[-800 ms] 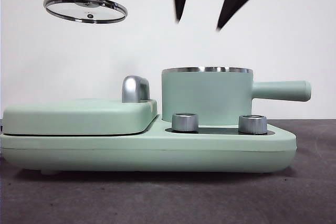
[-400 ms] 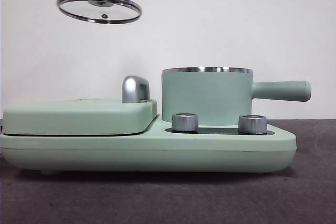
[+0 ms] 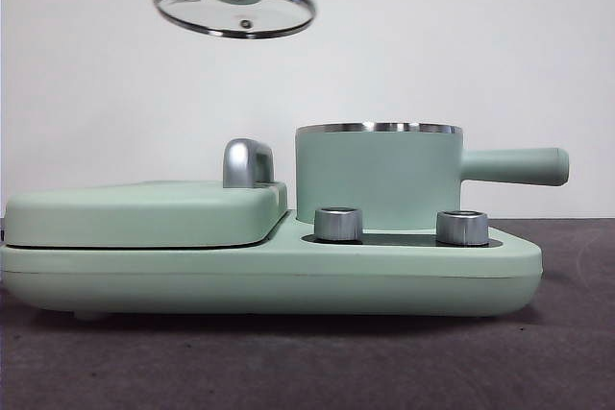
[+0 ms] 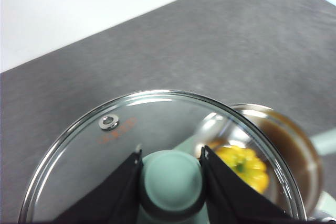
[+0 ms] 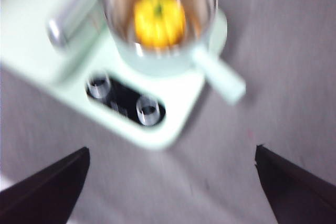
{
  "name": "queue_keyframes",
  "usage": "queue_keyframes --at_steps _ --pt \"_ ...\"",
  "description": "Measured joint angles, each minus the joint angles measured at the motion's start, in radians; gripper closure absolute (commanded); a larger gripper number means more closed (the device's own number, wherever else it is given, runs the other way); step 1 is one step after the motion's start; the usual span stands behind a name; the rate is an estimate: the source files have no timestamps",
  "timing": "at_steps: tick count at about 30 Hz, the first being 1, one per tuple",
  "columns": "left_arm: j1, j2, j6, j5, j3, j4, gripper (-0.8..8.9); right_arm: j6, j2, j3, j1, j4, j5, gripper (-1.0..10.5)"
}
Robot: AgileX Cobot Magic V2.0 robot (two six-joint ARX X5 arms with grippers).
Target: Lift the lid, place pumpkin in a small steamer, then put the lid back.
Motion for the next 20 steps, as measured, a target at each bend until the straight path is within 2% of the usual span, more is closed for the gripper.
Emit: queue_keyframes --at_steps 3,7,11,20 --pt "-0.042 0.000 0.006 0.000 0.000 -0.001 7.60 0.014 -0.137 -0.111 0.000 0.098 -0.005 4.6" --pt "-0.085 0.000 0.035 0.011 0.000 -0.020 7.60 0.040 -0.287 -0.209 0.000 0.109 -0.005 4.6" --pt "-0.111 0.001 0.049 0.076 -0.006 -0.002 7.98 0.074 -0.387 -0.251 0.000 0.110 -0.005 4.6" --pt "-0.143 0.007 0.053 0.092 -0.146 0.155 7.98 0.141 -0.463 -0.252 0.000 0.100 -0.006 4.6"
